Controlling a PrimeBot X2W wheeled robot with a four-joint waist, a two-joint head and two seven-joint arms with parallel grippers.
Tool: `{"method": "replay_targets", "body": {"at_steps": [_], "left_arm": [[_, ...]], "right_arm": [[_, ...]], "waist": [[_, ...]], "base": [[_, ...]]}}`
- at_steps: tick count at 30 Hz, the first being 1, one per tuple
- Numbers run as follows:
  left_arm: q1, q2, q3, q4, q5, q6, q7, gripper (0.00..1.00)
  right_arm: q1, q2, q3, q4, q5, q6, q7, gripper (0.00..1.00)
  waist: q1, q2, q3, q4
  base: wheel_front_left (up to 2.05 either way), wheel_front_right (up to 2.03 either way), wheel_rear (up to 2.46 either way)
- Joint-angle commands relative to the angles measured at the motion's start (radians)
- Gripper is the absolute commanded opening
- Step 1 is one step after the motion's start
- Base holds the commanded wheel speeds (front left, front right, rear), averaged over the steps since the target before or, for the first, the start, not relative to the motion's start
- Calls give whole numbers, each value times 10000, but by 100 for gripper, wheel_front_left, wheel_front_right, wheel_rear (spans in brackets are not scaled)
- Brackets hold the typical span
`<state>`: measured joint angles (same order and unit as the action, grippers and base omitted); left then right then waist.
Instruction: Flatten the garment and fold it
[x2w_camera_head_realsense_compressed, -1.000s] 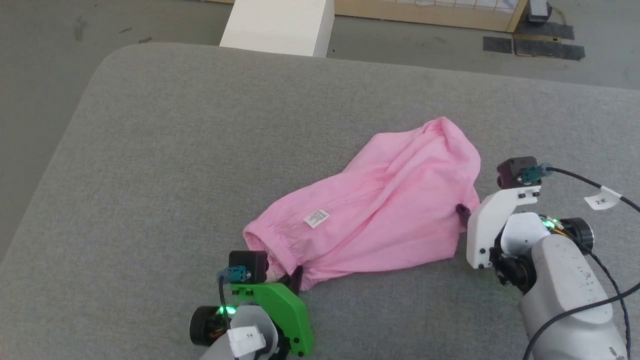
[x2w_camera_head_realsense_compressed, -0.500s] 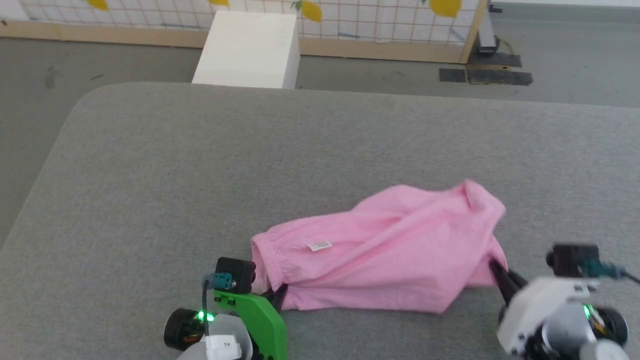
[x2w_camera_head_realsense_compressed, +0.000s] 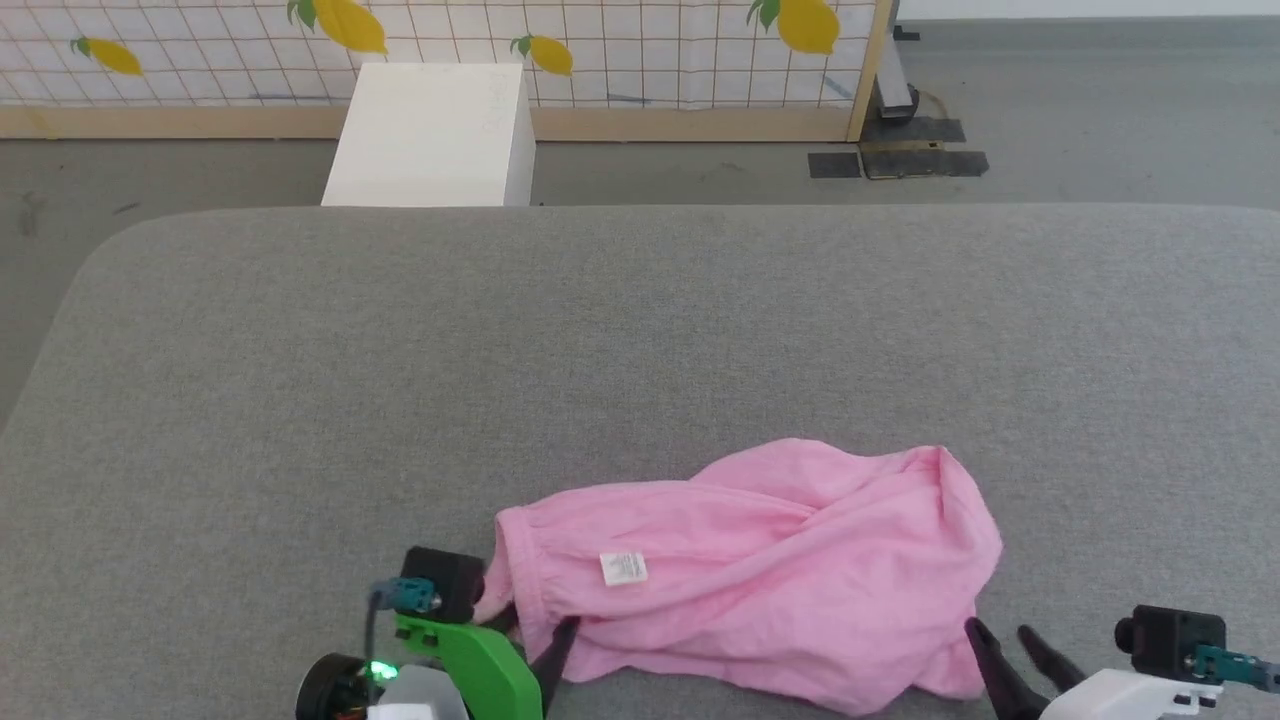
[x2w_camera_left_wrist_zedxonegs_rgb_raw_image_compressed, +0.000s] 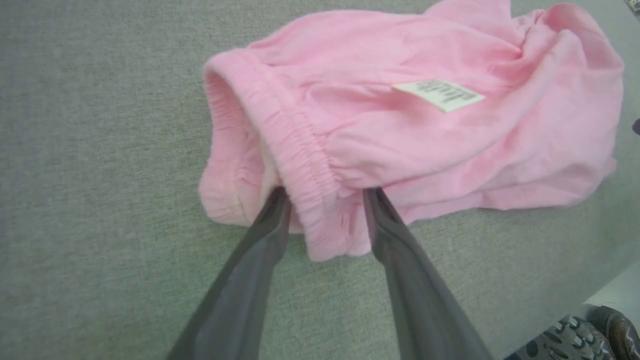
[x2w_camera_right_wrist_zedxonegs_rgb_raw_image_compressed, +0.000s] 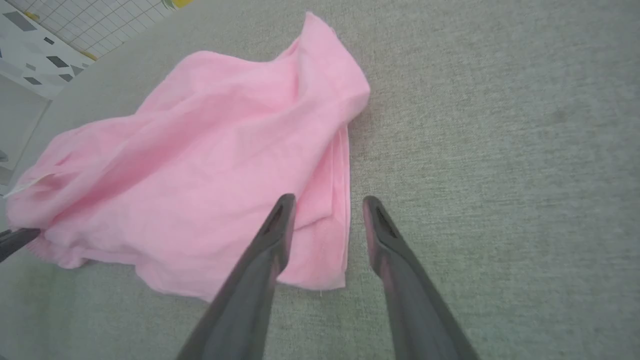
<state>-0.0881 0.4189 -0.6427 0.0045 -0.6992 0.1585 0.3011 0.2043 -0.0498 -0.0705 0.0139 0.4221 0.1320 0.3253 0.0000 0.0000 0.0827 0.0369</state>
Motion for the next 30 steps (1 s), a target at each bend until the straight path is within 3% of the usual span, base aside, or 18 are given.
{"method": "replay_targets", "body": {"at_steps": [1,7,12,17,21,30], "left_arm": [[174,34,137,-128,-123,37,-158,100],[726,-72,862,-884,-408,308,-1300,100],[796,-234,1676,-953,112,681,-3257,100],[173,-598,2163,-31,973,614,-5323,100],[-508,-1220,2771,618,1703,303,-5615,100],[-1128,-2474,4409,1019,3553,-1008,-5627,100]], "right_arm": [[-186,-5,-20,-69,-12,-13,-215,100],[-552,-5,-487,-163,-31,-13,-1269,100],[-1108,-5,-737,285,-272,-13,-1714,100],[-1827,-5,-780,1124,-529,-13,-1668,100],[-2351,-5,-699,1929,-695,-13,-1032,100],[-2947,-5,-205,3108,-1464,-13,1207,100]], "waist": [[0,0,-40,-14],[0,0,-146,35],[0,0,-82,183],[0,0,49,379],[0,0,147,498],[0,0,296,492]], "base": [[0,0,0],[0,0,0],[0,0,0],[0,0,0],[0,0,0],[0,0,0]]}}
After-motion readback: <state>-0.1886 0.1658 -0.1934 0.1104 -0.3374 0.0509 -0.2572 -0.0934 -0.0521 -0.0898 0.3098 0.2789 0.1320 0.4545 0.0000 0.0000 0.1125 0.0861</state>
